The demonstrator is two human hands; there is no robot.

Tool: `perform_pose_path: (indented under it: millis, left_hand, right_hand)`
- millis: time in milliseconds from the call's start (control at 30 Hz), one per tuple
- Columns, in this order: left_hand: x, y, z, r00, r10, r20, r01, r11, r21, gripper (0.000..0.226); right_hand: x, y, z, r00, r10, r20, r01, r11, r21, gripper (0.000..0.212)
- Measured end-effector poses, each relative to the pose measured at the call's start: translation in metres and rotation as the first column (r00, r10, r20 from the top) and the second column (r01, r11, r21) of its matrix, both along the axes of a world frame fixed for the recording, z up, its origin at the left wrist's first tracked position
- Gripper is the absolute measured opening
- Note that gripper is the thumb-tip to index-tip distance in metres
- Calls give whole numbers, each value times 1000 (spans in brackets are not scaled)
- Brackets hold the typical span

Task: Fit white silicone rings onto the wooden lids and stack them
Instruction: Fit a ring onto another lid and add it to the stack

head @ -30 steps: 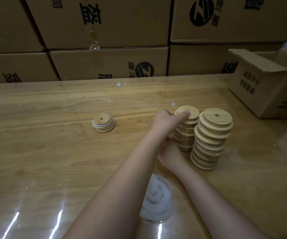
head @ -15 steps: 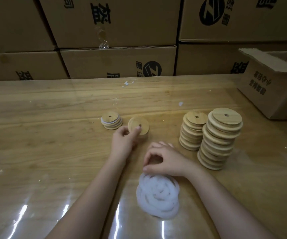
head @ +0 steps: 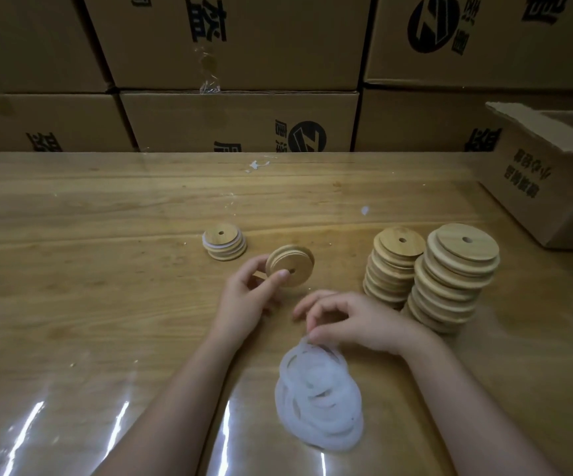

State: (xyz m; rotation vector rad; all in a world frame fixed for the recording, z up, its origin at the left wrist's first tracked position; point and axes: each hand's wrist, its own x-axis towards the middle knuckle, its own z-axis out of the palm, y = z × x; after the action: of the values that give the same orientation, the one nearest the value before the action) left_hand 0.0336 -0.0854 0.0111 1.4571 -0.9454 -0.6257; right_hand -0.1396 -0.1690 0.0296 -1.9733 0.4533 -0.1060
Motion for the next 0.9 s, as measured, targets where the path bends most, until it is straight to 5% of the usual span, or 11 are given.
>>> perform_pose_path:
  millis: [200,333,467,633,900]
  left_hand:
    - [-2,-5,-3,988,-104,115,99,994,44,19]
    - [1,-8,-3,995,-23,93,24,1000,0,26]
    - [6,-11,-4,988,-13,151,18,999,-32,28]
    - [6,-9,-6,983,-102,153,106,994,-19,25]
    - [2,-6,-4,971,-164,171,177,983,-58,19]
  right_hand:
    - [16,8,-14,900,-326,288,272,938,213,21]
    - [28,16,-22,762,-477,438,492,866,88,18]
    - [28,16,-27,644,-548,534,652,758,-8,13]
    - [29,13,-29,623,-514,589,712,684,-156,10]
    - [29,12,-31,606,-533,591,727,673,-138,12]
